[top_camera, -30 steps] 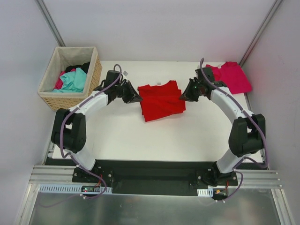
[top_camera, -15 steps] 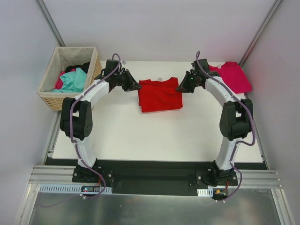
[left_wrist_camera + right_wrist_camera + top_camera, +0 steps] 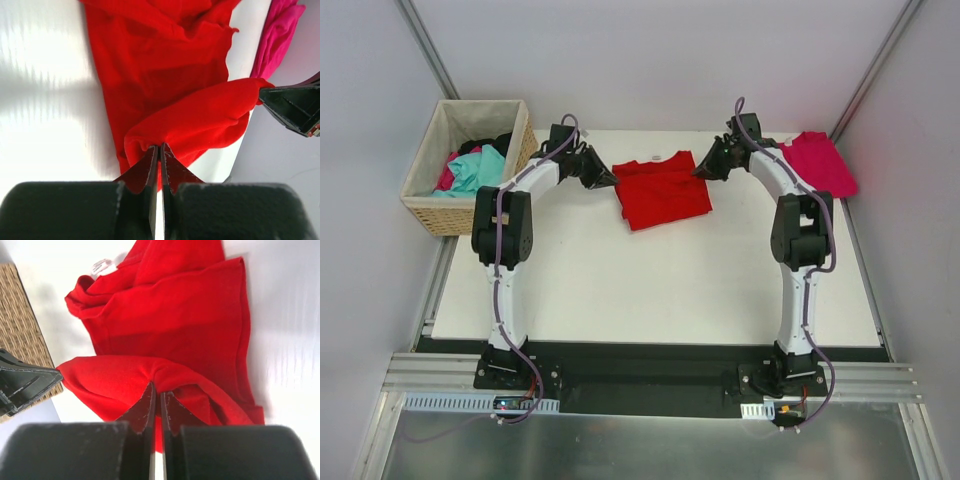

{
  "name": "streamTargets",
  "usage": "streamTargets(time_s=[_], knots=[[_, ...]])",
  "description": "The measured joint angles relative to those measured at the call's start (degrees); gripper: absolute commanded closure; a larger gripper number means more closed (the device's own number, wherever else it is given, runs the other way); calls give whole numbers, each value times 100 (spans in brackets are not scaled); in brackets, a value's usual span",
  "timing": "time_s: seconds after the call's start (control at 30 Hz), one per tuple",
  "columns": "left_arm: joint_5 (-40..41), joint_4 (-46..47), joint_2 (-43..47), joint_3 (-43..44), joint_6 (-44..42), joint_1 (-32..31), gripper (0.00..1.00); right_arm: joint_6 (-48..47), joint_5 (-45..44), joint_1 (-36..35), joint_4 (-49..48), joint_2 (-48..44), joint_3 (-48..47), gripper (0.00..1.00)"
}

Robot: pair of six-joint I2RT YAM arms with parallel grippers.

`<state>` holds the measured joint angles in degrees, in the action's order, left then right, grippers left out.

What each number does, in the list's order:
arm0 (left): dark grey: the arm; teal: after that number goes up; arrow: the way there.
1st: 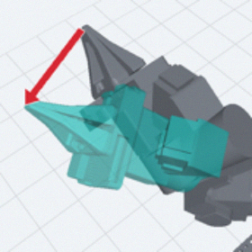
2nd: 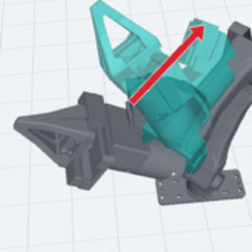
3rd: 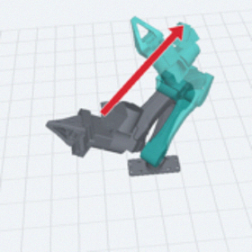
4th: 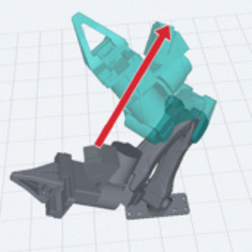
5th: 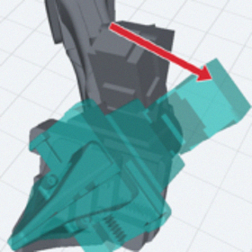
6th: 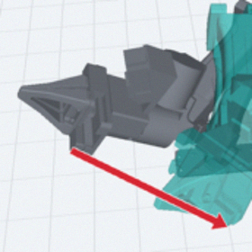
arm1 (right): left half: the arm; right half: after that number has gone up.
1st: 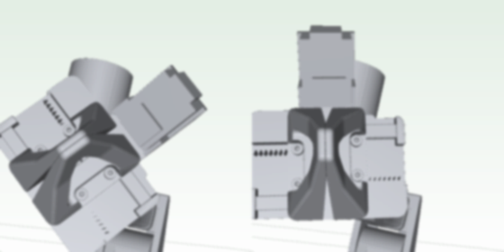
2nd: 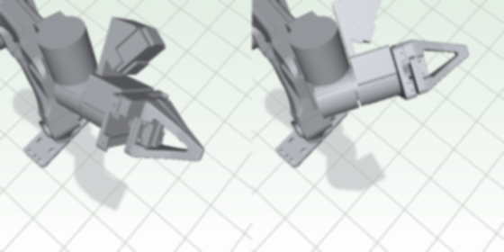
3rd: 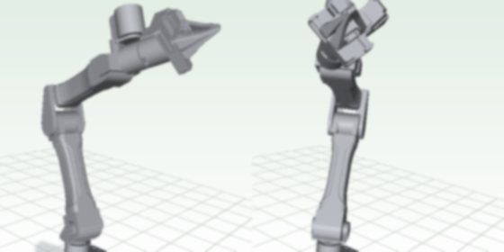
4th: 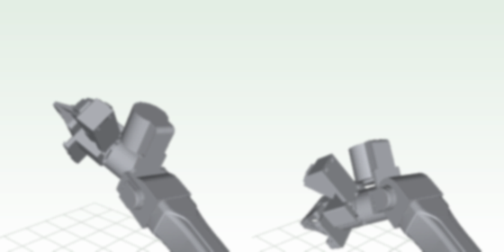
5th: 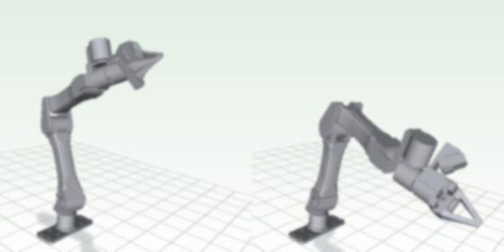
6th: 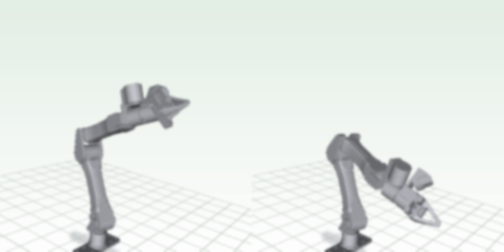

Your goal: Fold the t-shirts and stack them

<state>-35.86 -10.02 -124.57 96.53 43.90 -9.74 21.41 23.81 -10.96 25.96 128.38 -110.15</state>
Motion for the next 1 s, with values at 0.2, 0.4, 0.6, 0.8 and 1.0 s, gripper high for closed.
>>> streamTargets(time_s=[0.2, 0.4, 0.6, 0.8, 1.0], knots=[[-98, -13, -726, 903, 2, 120, 71, 120, 133, 85, -90, 710, -658, 53], [59, -7, -1036, 1322, -111, 195, 1, 181, 181, 122, -522, 1038, -807, 14], [210, 120, -645, 1036, -249, 133, 1, -131, -28, 87, -1187, 199, 372, 10], [232, 278, 968, 17, -197, -254, 2, -476, -267, -299, -1344, -1624, 1362, 11], [181, 885, 2116, -833, -24, -848, 4, -605, -278, -726, -1703, -2787, 1915, 11]])
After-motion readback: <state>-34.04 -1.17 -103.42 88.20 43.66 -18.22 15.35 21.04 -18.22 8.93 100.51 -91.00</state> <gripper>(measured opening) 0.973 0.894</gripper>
